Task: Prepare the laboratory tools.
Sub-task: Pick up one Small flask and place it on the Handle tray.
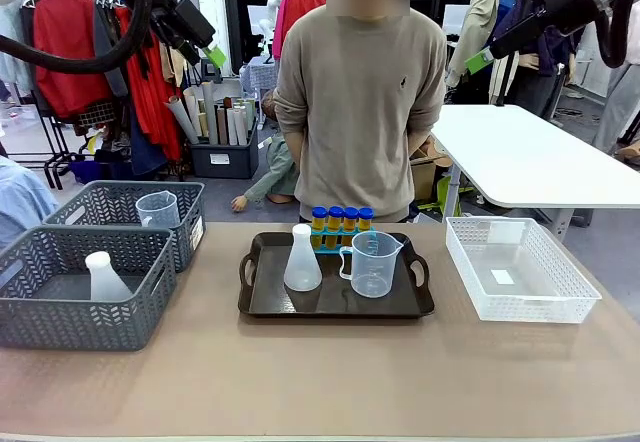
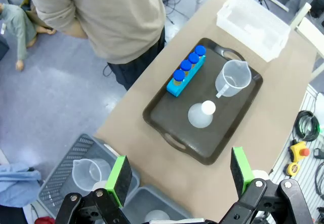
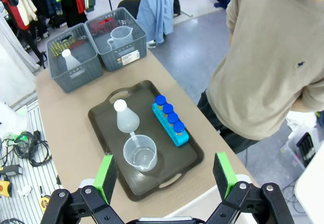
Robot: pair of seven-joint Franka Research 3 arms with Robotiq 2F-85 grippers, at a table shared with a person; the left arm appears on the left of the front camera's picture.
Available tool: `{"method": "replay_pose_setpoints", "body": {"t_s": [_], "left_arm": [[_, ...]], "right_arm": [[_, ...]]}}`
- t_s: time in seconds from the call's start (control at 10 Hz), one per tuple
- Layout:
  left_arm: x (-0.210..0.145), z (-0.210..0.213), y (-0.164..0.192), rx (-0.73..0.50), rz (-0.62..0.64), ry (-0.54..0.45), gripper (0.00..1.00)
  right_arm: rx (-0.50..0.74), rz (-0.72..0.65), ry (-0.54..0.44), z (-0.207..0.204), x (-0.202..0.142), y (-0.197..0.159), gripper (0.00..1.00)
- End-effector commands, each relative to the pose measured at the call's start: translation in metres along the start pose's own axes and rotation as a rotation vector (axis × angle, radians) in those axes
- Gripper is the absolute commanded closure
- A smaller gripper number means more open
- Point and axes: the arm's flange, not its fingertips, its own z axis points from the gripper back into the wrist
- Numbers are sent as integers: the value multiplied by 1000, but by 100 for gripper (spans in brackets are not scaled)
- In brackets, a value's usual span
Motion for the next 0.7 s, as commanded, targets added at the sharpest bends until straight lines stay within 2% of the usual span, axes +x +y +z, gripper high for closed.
{"method": "replay_pose_setpoints", "body": {"t_s": [0.0,0.6], "left_arm": [[-1,3,0,2,13,-4,0],[-1,3,0,2,13,-4,0]], "right_arm": [[4,2,-9,0,1,2,0],[4,2,-9,0,1,2,0]]}}
